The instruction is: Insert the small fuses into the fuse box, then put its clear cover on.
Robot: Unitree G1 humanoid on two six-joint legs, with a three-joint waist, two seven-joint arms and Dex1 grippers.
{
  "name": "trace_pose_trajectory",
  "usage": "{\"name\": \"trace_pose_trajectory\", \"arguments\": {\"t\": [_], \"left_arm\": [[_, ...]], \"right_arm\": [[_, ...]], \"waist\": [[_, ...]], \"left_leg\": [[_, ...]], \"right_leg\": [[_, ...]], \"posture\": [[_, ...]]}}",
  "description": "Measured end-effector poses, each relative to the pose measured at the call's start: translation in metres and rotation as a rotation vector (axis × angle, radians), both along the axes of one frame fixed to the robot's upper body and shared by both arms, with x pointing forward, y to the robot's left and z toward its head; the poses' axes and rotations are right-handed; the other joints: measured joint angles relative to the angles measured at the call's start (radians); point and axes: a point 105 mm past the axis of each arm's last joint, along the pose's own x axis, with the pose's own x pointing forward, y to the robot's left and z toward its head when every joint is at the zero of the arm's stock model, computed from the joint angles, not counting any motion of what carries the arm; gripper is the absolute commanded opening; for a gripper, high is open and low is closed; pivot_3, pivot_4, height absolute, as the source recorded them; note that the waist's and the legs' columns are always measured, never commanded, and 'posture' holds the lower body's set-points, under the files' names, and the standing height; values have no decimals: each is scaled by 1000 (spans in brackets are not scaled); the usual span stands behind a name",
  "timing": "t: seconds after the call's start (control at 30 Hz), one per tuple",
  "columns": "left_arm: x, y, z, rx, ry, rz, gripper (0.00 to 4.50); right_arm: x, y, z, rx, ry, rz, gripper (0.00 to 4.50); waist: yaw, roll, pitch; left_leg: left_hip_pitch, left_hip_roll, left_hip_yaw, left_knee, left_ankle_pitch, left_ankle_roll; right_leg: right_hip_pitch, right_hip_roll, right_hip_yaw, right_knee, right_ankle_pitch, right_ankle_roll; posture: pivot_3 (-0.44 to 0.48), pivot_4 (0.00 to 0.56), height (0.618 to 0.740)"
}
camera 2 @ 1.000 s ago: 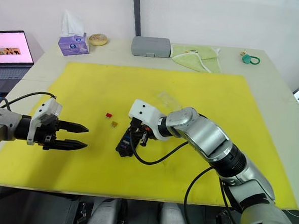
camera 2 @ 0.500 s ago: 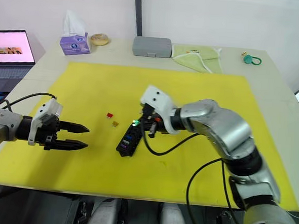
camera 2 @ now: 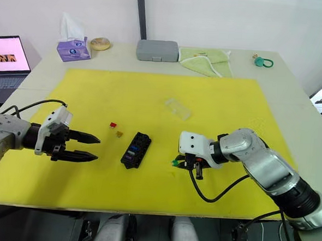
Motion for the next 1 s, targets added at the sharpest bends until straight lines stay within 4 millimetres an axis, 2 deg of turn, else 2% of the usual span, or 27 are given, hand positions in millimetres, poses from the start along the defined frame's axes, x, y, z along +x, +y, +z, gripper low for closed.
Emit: {"name": "trace_pose_trajectory", "arguments": {"t": [0.03,0.07,0.2,0.37,0.47,0.6,0.7,1.0], "left_arm": [[0,0,0,1,0,0,3119],[0,0,0,1,0,0,3119],[0,1,0,5,2,1,3119],[-1,1,0,7,7,-5,3119],[-1,1,1,6,10,-16,3119],[0,-1,5,7,-2,-30,3119],[0,1,4,4,8,-29,3119],[1,3,3,13,12,-20,3119]], "right_arm": [[0,-1,0,1,-4,-4,2688],[0,-3,0,7,-4,-14,3069],[-1,-18,-1,51,21,-110,3069],[-10,-31,4,192,124,-292,3069],[-15,-27,4,297,204,-371,3069],[-21,-19,-6,438,353,-495,3069],[-26,-20,-15,439,405,-555,3069],[-27,-18,-21,503,447,-628,3069]], "waist": [[1,0,0],[3,0,0],[22,0,0],[27,0,0],[24,0,0],[25,0,0],[25,0,0],[24,-1,0]], "left_leg": [[0,0,0,0,0,0],[0,0,0,0,0,0],[0,0,1,0,0,0],[0,-1,1,0,0,0],[0,0,0,0,0,0],[0,0,0,0,0,0],[0,0,0,0,0,0],[0,0,0,0,0,0]], "right_leg": [[0,0,0,0,0,0],[0,0,0,0,0,0],[0,-1,0,-1,0,0],[1,-1,0,-1,0,0],[1,0,0,-1,0,0],[1,0,0,0,0,0],[1,0,0,-1,0,0],[1,0,0,-1,0,0]], "posture": [[0,150,737],[0,150,737],[0,150,737],[0,150,737],[0,150,737],[0,150,737],[0,150,737],[0,150,737]]}}
